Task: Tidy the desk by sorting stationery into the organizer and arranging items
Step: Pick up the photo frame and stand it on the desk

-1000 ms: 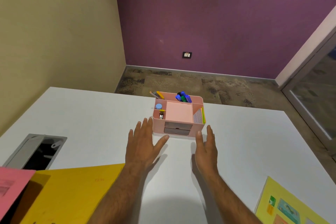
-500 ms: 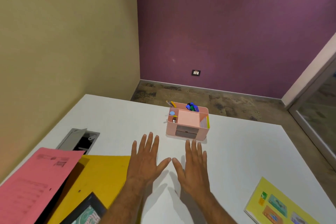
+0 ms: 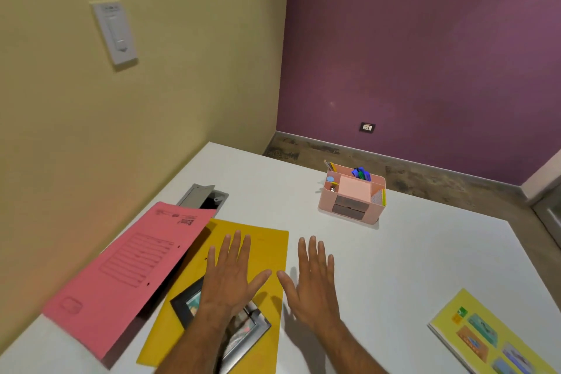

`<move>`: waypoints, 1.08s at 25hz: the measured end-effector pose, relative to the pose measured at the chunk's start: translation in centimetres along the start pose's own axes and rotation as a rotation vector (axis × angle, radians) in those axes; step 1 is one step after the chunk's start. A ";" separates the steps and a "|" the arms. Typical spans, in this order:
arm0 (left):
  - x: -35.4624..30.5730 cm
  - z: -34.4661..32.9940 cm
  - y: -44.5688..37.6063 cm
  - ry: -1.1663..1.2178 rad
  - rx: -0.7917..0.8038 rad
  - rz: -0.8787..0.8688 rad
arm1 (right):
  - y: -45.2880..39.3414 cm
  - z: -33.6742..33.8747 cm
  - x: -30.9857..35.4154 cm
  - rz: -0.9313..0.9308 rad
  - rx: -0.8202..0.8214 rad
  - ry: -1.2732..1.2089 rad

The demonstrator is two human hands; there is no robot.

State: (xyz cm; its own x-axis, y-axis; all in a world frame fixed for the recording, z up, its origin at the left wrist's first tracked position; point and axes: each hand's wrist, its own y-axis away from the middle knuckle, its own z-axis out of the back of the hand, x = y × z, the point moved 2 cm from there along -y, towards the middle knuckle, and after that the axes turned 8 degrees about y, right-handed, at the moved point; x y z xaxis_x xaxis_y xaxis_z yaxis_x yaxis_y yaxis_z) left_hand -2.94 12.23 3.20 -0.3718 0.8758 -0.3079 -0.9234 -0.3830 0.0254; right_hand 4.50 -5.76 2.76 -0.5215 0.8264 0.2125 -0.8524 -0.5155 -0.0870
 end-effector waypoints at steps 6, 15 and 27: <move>4.7 0.0 5.4 0.044 -0.025 0.128 | 2.8 -1.1 4.4 0.087 0.104 0.016; 7.6 -1.3 10.2 0.163 0.032 0.327 | 4.8 -4.2 7.3 0.110 0.254 -0.094; 8.3 -3.2 9.9 1.093 -0.065 0.944 | 3.9 -4.5 7.5 -0.273 0.542 -0.476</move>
State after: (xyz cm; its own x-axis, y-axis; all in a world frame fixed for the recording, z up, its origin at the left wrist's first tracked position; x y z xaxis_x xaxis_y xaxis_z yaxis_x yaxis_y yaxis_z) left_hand -14.90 14.75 -2.18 -0.5437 -0.3538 -0.7610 -0.3621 -0.7192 0.5930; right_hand -2.94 -0.55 -0.32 -0.1181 0.8169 0.5646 -0.7470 -0.4477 0.4915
